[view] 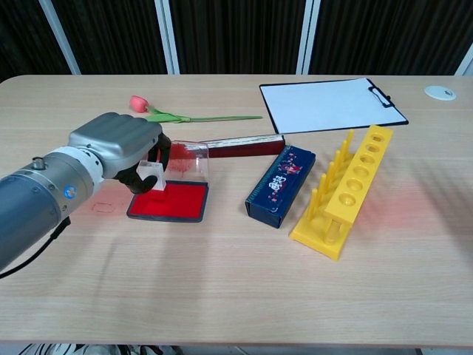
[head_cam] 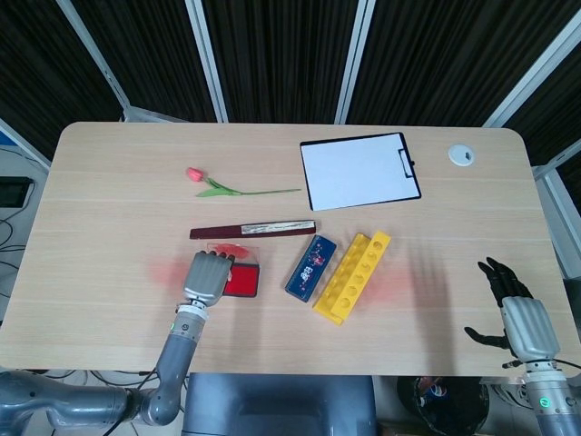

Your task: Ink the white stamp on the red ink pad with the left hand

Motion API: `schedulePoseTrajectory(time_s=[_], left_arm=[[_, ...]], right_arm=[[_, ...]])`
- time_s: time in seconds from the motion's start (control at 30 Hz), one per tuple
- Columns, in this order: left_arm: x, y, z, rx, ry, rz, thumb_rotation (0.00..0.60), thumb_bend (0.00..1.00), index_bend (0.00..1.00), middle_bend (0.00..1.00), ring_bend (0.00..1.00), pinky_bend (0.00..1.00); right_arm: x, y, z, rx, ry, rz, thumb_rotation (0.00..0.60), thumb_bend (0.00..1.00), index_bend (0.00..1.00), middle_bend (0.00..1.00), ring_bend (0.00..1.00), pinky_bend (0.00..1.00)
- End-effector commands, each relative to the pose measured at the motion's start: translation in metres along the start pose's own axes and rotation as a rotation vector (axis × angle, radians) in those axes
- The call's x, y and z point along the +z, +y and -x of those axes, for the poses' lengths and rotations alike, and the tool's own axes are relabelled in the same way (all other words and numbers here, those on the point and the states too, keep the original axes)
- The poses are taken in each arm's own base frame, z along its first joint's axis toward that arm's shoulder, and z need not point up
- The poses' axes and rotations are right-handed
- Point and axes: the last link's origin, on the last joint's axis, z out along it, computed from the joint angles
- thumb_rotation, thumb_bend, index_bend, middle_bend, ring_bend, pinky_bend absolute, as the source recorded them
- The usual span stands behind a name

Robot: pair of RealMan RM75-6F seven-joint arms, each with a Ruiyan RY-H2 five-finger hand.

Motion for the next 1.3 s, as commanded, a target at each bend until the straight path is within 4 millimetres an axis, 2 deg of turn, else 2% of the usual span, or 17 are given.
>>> schedulePoseTrajectory(time_s=[0.03, 0.77, 1.3], left_arm=[[0.000, 0.000, 0.001, 0.002, -0.002, -0.001, 0.600, 0.47, 0.58, 0.56, 0.47, 0.55], [0.002, 0.003, 0.019, 0.033, -0.040, 0.009, 0.600, 0.47, 0.59, 0.56, 0.47, 0.55], [0.003, 0.004, 0.002, -0.002, 0.002, 0.014, 0.600, 0.47, 0.59, 0.56, 0.47, 0.55]], right_arm=[[0.000, 0.000, 0.000, -0.001, -0.001, -0.001, 0.600, 0.13, 0.00, 0.00, 0.00, 0.19], [0.001, 0.000, 0.001, 0.008, -0.005, 0.008, 0.600, 0.13, 0.00, 0.00, 0.00, 0.19], [0.001, 0.000, 0.001, 0.007, -0.003, 0.007, 0.600, 0.13, 0.00, 0.00, 0.00, 0.19]])
